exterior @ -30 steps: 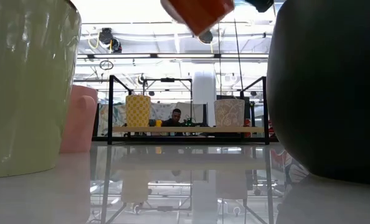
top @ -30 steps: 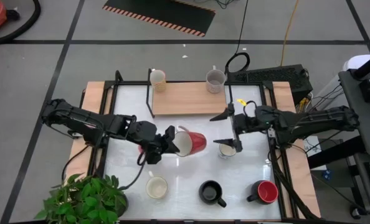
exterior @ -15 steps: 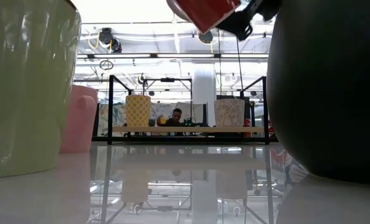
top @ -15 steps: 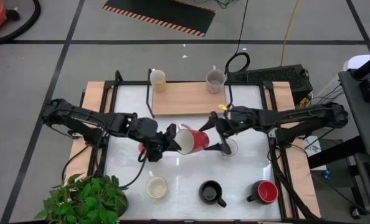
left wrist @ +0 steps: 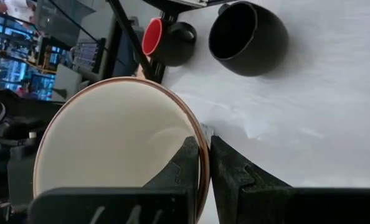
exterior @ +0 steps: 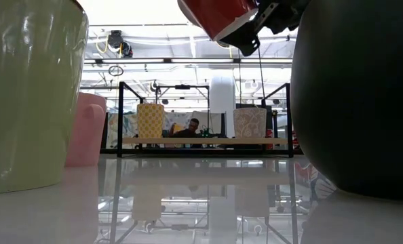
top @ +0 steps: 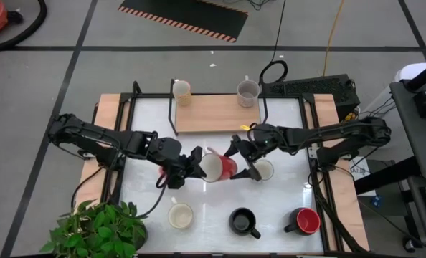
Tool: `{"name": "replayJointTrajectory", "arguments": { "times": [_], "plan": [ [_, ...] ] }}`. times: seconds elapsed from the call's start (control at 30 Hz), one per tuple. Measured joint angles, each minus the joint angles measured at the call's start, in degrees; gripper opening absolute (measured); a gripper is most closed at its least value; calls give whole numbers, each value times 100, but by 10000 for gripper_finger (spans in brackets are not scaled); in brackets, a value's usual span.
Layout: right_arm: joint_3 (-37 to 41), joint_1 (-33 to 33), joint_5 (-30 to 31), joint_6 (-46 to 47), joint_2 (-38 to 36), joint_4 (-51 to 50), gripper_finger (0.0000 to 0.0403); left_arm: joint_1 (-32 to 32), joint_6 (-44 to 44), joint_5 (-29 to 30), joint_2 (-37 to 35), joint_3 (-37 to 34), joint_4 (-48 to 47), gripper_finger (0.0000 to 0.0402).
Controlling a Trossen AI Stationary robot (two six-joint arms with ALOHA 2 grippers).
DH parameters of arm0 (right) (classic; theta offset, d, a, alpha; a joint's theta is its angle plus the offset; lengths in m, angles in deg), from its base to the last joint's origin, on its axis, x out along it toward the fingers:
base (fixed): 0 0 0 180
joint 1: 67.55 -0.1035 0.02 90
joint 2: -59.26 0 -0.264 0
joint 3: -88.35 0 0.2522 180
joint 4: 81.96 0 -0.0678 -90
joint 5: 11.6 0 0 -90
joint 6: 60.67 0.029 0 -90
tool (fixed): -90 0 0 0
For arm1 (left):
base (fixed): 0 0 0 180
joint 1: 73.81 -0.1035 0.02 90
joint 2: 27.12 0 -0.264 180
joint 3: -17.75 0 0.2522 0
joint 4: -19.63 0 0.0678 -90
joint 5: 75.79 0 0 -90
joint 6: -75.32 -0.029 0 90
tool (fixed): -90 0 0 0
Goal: Place coffee mugs
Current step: Put the brown mug on the shelf
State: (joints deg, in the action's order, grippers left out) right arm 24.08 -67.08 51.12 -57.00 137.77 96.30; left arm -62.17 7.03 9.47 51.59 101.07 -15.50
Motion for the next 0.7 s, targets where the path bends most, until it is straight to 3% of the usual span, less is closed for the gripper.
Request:
{"name": "replayJointTrajectory", "arguments": {
  "times": [0.13,0.7],
  "plan": [
    [2,0,-272,44,136,259,394,-19,96,-36,8,0,-6,22],
    [7,72,-348,132,131,411,394,-44,87,88,7,0,150,22]
  ]
}}
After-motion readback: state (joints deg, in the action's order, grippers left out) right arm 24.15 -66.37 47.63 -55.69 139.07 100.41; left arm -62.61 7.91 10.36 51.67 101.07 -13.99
